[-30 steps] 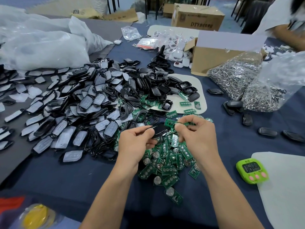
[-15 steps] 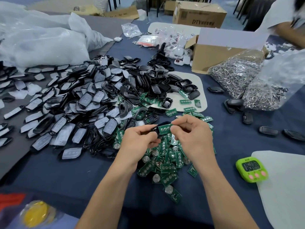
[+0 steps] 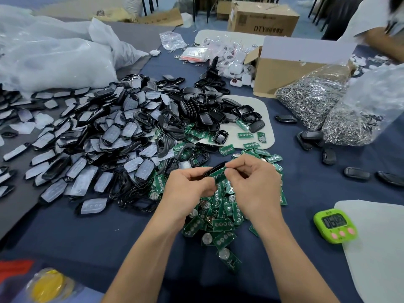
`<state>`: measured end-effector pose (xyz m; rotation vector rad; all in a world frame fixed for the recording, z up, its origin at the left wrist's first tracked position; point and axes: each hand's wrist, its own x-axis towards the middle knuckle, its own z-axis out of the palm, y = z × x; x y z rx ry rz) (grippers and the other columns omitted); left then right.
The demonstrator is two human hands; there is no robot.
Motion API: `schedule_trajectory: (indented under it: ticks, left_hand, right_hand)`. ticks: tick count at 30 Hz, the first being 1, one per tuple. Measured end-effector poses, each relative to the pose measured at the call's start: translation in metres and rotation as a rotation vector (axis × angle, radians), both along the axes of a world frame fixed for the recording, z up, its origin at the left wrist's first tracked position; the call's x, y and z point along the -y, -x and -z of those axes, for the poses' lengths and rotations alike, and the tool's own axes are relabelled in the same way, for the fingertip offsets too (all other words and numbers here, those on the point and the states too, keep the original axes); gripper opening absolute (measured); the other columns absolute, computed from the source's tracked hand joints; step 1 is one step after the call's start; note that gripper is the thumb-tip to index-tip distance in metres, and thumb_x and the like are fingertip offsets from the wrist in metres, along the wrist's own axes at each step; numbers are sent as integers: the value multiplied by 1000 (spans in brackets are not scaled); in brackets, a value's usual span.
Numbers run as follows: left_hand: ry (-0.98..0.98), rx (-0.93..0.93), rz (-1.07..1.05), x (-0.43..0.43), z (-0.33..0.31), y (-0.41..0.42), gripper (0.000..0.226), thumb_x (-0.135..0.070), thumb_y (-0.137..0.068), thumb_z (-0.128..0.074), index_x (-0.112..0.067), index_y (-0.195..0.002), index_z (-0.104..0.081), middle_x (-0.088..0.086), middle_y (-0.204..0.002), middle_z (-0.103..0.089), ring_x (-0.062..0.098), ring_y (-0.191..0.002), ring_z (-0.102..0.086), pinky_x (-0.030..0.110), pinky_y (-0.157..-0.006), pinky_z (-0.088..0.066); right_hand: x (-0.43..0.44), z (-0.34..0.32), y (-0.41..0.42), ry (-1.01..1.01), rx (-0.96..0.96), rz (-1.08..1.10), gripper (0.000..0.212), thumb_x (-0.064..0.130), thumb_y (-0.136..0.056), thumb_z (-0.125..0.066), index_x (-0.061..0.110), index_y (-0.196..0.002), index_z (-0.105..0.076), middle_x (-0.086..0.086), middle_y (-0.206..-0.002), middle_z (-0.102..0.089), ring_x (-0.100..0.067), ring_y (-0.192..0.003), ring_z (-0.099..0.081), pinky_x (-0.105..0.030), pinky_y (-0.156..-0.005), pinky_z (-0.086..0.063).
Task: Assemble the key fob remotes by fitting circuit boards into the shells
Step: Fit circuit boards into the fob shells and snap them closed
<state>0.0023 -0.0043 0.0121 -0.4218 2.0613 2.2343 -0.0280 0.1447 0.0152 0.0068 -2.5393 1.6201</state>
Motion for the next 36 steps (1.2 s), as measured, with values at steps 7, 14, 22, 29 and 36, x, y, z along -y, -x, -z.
schedule_trajectory:
  ticks: [7, 14, 22, 29, 36]
  left_hand:
    - [0, 19, -39, -3, 0, 2, 49, 3, -88, -74, -43, -74, -83, 8, -74, -78, 14, -69, -70, 27, -75, -64]
    - [29, 40, -60, -7, 1, 3, 50, 0, -88, -75, -46, -70, -82, 6, -72, -78, 12, -67, -70, 29, -77, -65]
    - [46, 42, -80, -6, -2, 1, 53, 2, -87, -76, -47, -66, -80, 10, -73, -79, 16, -69, -74, 28, -75, -65]
    - [50, 59, -76, -4, 0, 1, 44, 4, -87, -76, -35, -69, -83, 7, -72, -78, 17, -68, -74, 27, -72, -64]
    - [146, 42, -80, -12, -6, 0, 21, -25, -69, -78, -45, -71, -81, 17, -72, -76, 22, -67, -66, 61, -82, -61]
  right_hand:
    - [-1, 3, -1, 49, 41, 37, 28, 6, -86, -79, 31, -74, -73, 19, -71, -73, -6, -64, -67, -16, -56, -51]
    - [0, 2, -2, 7, 6, 49, 27, 7, -88, -76, 30, -75, -71, 26, -79, -71, 0, -72, -66, -7, -61, -46]
    - [-4, 2, 1, -14, -1, 18, 26, 10, -87, -78, 32, -74, -72, 26, -75, -71, 1, -71, -67, -8, -62, -49]
    - [-9, 1, 3, 34, 69, -61, 33, 3, -87, -78, 33, -72, -71, 10, -69, -74, -14, -59, -67, -28, -57, -54]
    - [-1, 1, -5, -99, -39, 86, 21, 14, -83, -81, 31, -74, -73, 31, -71, -70, 9, -71, -67, -2, -64, -45]
